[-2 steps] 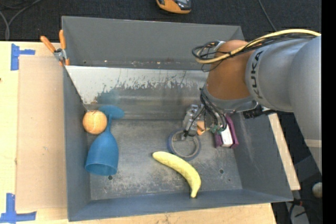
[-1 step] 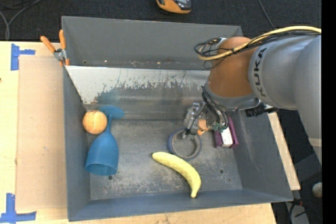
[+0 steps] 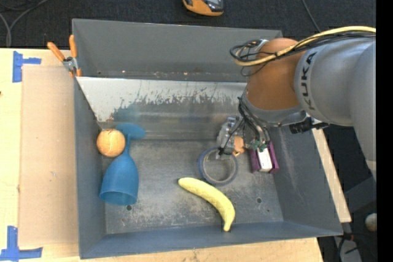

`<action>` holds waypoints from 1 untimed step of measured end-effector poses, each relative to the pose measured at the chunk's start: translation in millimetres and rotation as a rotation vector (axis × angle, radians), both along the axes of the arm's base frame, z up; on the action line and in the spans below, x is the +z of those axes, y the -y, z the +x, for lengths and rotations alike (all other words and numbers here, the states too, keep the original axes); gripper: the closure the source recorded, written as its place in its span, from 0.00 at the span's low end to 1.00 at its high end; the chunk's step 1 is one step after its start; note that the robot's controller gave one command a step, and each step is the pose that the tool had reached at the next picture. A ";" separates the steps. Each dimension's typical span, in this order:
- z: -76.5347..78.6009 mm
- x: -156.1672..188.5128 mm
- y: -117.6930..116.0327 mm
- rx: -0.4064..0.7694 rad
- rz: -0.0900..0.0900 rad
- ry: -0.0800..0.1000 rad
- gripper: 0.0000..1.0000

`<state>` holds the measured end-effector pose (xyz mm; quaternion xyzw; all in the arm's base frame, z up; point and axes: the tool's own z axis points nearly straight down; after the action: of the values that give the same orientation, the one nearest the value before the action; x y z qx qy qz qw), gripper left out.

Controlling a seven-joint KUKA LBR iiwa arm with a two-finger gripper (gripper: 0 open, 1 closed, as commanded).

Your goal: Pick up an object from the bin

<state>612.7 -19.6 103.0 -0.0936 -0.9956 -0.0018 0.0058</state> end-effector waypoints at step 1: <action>-1.0 19.0 0.0 0.001 0.000 -0.004 1.00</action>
Offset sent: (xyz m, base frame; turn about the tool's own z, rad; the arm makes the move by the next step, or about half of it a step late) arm -0.0009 0.0002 0.0302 -0.0003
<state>611.7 -19.6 121.9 -0.0934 -0.9956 -0.0018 0.0077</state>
